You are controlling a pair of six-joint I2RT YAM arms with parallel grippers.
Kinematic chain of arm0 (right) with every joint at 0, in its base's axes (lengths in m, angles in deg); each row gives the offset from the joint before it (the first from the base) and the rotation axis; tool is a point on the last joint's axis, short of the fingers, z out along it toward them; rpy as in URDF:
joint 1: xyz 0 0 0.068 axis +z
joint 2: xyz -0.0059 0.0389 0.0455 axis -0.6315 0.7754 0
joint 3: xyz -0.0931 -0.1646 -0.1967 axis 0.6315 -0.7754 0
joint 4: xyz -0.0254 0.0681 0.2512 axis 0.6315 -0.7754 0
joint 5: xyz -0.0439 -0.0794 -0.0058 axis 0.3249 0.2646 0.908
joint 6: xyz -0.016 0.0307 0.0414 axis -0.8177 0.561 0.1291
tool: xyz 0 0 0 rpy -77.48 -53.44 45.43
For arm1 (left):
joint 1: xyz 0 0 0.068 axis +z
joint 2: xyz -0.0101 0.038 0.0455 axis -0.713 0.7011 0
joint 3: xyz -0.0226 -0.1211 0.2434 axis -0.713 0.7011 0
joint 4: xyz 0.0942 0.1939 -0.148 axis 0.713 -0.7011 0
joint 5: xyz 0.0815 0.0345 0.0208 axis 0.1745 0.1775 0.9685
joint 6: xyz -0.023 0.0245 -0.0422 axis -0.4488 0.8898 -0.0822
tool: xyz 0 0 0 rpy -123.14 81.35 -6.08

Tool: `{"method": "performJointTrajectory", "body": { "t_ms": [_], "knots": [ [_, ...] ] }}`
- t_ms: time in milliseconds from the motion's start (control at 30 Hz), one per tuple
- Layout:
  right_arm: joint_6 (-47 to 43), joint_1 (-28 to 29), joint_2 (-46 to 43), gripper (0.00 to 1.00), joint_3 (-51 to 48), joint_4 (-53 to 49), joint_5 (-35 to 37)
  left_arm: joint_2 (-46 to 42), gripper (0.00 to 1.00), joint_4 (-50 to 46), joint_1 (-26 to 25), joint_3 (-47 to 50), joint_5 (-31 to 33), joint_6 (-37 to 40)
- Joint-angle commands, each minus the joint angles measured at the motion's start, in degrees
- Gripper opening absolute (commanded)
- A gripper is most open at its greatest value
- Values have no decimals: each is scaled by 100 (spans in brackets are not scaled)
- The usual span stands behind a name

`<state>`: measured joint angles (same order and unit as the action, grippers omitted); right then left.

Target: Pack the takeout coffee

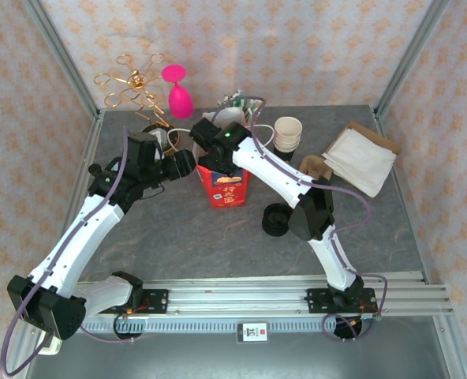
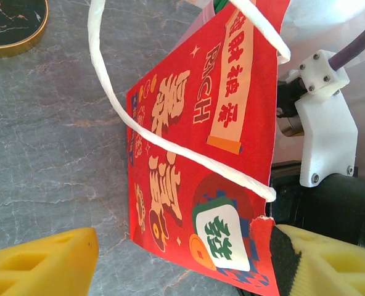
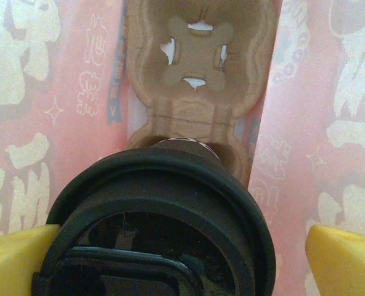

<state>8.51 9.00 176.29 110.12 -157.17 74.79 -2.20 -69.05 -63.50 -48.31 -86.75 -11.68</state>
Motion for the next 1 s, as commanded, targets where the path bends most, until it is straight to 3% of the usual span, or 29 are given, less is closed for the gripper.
{"method": "performJointTrajectory", "body": {
  "t_ms": [0, 967],
  "knots": [
    [-49, -26, -236, 100, 104, -209, -1, 70, 75, 139, -61, -207, 101, -36],
    [-7, -15, -424, 100, 171, -209, -165, 80, 75, 141, -114, -216, 136, -31]
  ]
}}
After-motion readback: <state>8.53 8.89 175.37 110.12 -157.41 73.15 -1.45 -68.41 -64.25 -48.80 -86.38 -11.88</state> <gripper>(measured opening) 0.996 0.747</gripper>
